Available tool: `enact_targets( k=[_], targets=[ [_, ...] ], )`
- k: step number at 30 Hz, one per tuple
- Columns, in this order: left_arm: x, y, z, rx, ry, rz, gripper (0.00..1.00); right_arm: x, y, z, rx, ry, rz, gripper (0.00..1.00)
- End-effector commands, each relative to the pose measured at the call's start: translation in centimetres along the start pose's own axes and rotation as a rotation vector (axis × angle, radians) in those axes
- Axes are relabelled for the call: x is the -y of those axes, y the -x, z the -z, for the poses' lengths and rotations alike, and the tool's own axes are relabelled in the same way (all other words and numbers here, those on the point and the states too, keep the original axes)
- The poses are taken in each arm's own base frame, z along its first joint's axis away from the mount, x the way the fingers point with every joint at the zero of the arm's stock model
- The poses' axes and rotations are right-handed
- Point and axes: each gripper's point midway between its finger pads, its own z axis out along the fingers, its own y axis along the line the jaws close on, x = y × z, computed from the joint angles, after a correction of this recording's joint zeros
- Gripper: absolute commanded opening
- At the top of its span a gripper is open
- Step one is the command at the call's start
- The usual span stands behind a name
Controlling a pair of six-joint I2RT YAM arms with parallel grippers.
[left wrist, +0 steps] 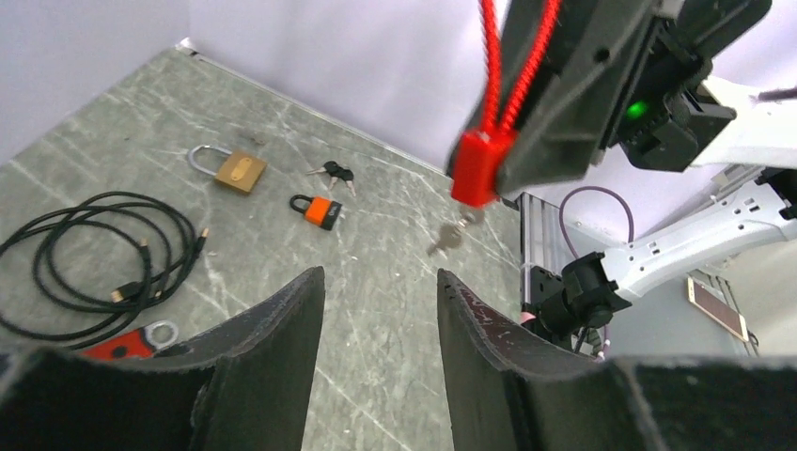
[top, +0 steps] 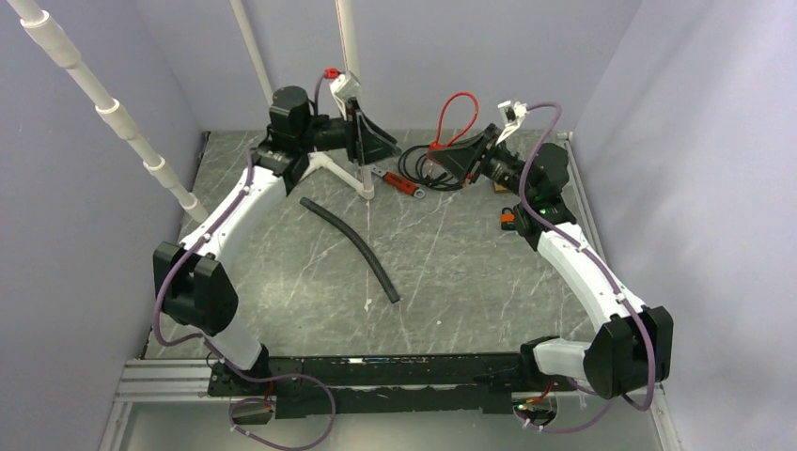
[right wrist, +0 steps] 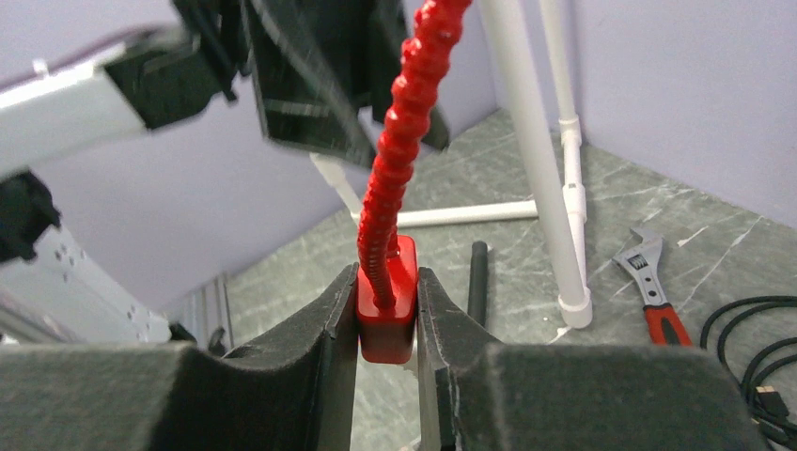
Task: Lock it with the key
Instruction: Lock the lock.
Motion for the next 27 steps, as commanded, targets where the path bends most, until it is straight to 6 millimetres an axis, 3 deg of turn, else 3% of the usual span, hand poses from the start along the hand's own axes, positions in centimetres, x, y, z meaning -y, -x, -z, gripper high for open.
enact_targets(
  k=[1,7,18,24,27],
  targets=[
    [3.3,1.7,-2.0,0.098,-0.040,-0.111,0.52,-1.3,6.1,-0.4,0.178,0.007,-0.046,0.00],
    [5.0,1.9,-4.4,0.136,-0.097,-0.109,0.60,-1.3,6.8,-0.2,0.204,-0.013,-0.074,0.00],
    [5.9,1.2,-6.5,0.134,-0.117,-0.096,0.57,-1.5,7.2,-0.1,0.212,-0.017,-0.076,0.00],
    [5.2,1.4,-7.0,0.137,-0.093,-0.054,0.50,-1.9,7.6,-0.1,0.217,-0.006,-0.070,0.00],
    [5.5,1.6,-7.2,0.143,-0.113,-0.035,0.37,-2.0,7.6,-0.1,0.218,-0.001,-0.070,0.00]
  ],
)
